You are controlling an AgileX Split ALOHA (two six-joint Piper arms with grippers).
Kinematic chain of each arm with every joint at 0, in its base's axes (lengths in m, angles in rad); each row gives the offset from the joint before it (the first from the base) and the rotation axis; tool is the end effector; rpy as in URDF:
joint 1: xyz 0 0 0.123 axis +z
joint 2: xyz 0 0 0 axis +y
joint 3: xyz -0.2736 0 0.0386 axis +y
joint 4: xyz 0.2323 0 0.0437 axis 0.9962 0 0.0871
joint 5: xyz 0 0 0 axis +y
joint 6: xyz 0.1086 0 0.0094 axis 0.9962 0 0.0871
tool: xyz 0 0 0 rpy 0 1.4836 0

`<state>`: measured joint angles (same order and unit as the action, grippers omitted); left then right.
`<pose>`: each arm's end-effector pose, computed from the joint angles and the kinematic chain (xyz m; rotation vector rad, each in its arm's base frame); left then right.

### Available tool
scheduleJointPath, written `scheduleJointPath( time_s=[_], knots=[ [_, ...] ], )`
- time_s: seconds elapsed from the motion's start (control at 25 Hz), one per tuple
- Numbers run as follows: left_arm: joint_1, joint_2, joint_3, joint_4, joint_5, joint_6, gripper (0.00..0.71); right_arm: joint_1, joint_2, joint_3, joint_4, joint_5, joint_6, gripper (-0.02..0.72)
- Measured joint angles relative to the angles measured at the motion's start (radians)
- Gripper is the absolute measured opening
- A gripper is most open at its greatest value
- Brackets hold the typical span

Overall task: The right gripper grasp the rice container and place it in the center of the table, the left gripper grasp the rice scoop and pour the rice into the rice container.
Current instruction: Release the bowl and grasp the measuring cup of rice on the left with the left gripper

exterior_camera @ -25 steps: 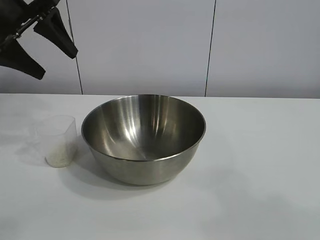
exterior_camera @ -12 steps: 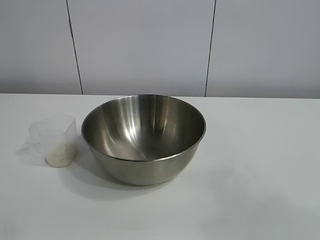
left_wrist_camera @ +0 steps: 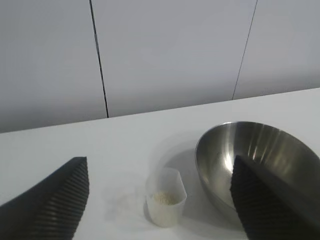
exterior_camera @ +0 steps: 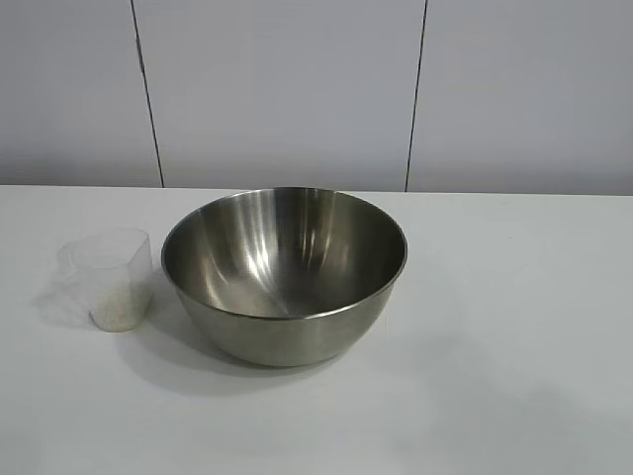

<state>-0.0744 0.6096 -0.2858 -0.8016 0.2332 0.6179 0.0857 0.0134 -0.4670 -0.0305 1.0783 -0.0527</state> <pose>0.1292 -0.0278 0.2369 0.0149 1.9794 -0.3236 0.0104 -0.0020 0.2505 -0.1449 2.1030 -0.0172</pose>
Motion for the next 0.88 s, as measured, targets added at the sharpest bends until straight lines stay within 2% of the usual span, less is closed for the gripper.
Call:
scheduleJointPath(
  time_s=[0.28,0.44,0.64,0.76,0.88],
  knots=[
    [-0.004,0.108,0.069,-0.034,-0.227,0.070,0.566,0.000,0.000,0.000,0.000,0.000,0.001,0.314],
    [-0.052,0.215,0.070,-0.016,-0.315,0.075,0.547,0.000,0.000,0.000,0.000,0.000,0.001,0.314],
    [-0.151,0.422,0.055,0.180,-0.357,-0.012,0.515,0.000,0.000,0.000,0.000,0.000,0.001,0.314],
    [-0.160,0.546,0.039,0.336,-0.421,-0.098,0.511,0.000,0.000,0.000,0.000,0.001,0.001,0.314],
    [-0.161,0.647,0.035,0.505,-0.533,-0.234,0.506,0.000,0.000,0.000,0.000,0.001,0.002,0.314]
  ],
)
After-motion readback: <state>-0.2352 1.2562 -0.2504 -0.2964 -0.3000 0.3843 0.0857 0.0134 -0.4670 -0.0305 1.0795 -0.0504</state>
